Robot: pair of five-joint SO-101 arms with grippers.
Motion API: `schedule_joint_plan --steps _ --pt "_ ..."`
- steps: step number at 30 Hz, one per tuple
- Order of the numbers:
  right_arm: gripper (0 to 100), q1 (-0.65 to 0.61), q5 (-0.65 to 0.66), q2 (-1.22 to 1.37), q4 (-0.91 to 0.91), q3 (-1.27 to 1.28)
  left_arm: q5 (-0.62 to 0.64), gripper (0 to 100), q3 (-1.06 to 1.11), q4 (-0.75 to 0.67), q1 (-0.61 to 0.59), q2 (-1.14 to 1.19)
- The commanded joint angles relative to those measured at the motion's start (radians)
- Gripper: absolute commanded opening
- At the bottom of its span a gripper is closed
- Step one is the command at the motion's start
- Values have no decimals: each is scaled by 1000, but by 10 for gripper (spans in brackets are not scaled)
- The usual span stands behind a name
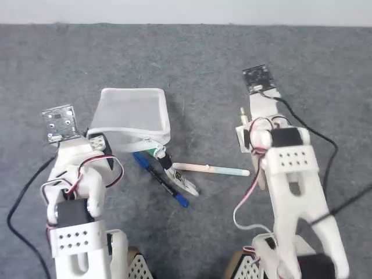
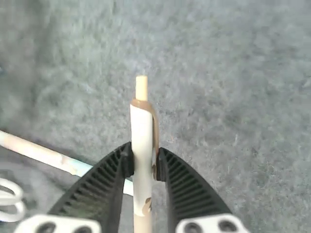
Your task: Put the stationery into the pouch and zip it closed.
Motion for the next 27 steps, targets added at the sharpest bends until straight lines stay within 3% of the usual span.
schedule_joint_plan --steps 1,10,18,27 --pt "6 -24 -87 -140 15 8 6 11 -130 40 35 14" --pt "6 -42 -127 -344 13 25 -31 10 -259 132 92 15" --pt "6 -147 -127 -472 2 68 -68 10 -409 232 201 15" --pt "6 -154 -129 -545 2 81 -60 10 -544 252 209 109"
